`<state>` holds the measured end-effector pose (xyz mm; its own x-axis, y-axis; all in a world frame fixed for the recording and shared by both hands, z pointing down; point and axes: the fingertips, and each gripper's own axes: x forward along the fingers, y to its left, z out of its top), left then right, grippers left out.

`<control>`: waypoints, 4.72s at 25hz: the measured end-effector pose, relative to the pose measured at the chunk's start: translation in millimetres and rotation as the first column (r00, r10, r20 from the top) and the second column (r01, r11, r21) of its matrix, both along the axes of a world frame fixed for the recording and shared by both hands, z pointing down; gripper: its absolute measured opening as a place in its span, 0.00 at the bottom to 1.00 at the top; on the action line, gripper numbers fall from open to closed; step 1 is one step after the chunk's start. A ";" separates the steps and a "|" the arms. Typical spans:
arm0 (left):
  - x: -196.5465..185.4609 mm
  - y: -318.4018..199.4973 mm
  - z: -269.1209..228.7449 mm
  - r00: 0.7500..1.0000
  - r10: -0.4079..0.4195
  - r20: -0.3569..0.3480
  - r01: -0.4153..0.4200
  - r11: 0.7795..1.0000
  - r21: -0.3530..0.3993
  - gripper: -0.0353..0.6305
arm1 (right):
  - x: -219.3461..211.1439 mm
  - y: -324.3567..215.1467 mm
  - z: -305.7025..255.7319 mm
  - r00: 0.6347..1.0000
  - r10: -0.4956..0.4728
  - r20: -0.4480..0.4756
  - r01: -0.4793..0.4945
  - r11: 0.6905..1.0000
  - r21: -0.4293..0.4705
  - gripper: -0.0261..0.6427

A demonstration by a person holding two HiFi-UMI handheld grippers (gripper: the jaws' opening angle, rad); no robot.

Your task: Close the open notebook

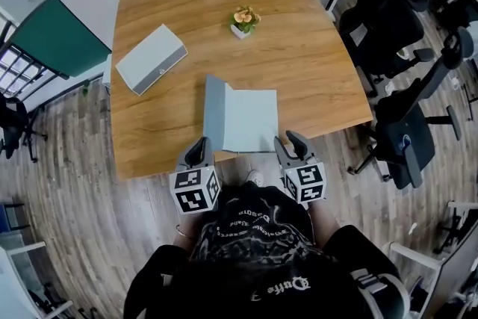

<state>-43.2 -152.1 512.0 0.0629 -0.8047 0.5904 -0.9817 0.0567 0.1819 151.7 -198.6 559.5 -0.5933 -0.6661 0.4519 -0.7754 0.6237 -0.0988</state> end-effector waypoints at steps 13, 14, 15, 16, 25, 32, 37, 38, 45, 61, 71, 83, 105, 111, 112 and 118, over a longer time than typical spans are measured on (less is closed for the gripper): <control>60.2 -10.5 -13.8 0.979 0.200 -0.039 -0.196 0.977 0.088 0.11 | 16.5 10.4 10.7 0.999 0.051 -0.003 -0.051 0.998 -0.029 0.25; 63.9 -11.5 -13.4 0.976 0.213 -0.039 -0.209 0.974 0.087 0.11 | 17.1 11.3 11.9 0.999 0.053 -0.004 -0.053 0.998 -0.032 0.25; 66.8 -12.7 -13.2 0.974 0.224 -0.040 -0.220 0.972 0.086 0.11 | 17.6 11.8 12.8 0.998 0.055 -0.005 -0.055 0.998 -0.034 0.25; 68.7 -13.7 -13.0 0.971 0.234 -0.040 -0.230 0.969 0.085 0.11 | 18.1 12.1 13.4 0.998 0.059 -0.006 -0.059 0.998 -0.037 0.25; 89.8 -18.0 -10.3 0.950 0.309 -0.040 -0.305 0.949 0.077 0.11 | 29.0 11.5 11.4 0.996 0.091 -0.002 -0.091 0.995 -0.041 0.24; 118.0 -23.4 0.8 0.921 0.386 -0.051 -0.383 0.922 0.061 0.11 | 39.2 11.3 13.4 0.994 0.109 -0.010 -0.110 0.993 -0.041 0.24; 137.2 -26.8 14.0 0.897 0.440 -0.054 -0.439 0.898 0.030 0.11 | 46.1 11.6 15.2 0.992 0.127 -0.007 -0.128 0.991 -0.041 0.24; 141.6 -27.5 17.0 0.891 0.450 -0.057 -0.449 0.893 0.023 0.11 | 48.1 12.1 15.5 0.991 0.131 -0.009 -0.131 0.990 -0.043 0.24; 163.5 -30.6 36.9 0.865 0.499 -0.063 -0.502 0.864 -0.047 0.11 | 56.9 17.3 21.1 0.988 0.157 -0.013 -0.157 0.985 -0.067 0.24; 194.5 -38.4 78.9 0.823 0.557 -0.116 -0.569 0.802 -0.185 0.11 | 67.1 22.2 29.7 0.984 0.175 -0.022 -0.176 0.979 -0.101 0.24; 212.3 -42.2 103.2 0.798 0.570 -0.198 -0.603 0.764 -0.229 0.12 | 68.2 24.4 30.4 0.985 0.170 -0.003 -0.170 0.980 -0.104 0.25; 226.6 -28.8 118.3 0.746 0.597 -0.296 -0.663 0.706 -0.248 0.39 | 69.4 25.9 23.5 0.984 0.178 0.020 -0.175 0.979 -0.101 0.26; 63.6 -41.4 44.1 0.951 0.277 -0.137 -0.269 0.960 0.072 0.50 | 24.6 -15.8 -35.5 0.994 0.049 0.093 -0.056 0.996 0.070 0.35; 17.2 -29.1 12.2 0.976 0.210 -0.060 -0.194 0.958 0.211 0.50 | 4.9 -20.9 -51.8 0.998 -0.006 0.059 -0.003 0.989 0.149 0.35; 12.2 -29.0 8.6 0.979 0.199 -0.050 -0.183 0.957 0.225 0.50 | 2.5 -22.8 -54.7 0.998 -0.015 0.054 0.006 0.987 0.159 0.35; 3.2 -28.0 1.3 0.985 0.166 -0.049 -0.148 0.955 0.257 0.50 | -10.4 -24.8 -58.0 0.998 -0.053 0.038 0.045 0.984 0.173 0.36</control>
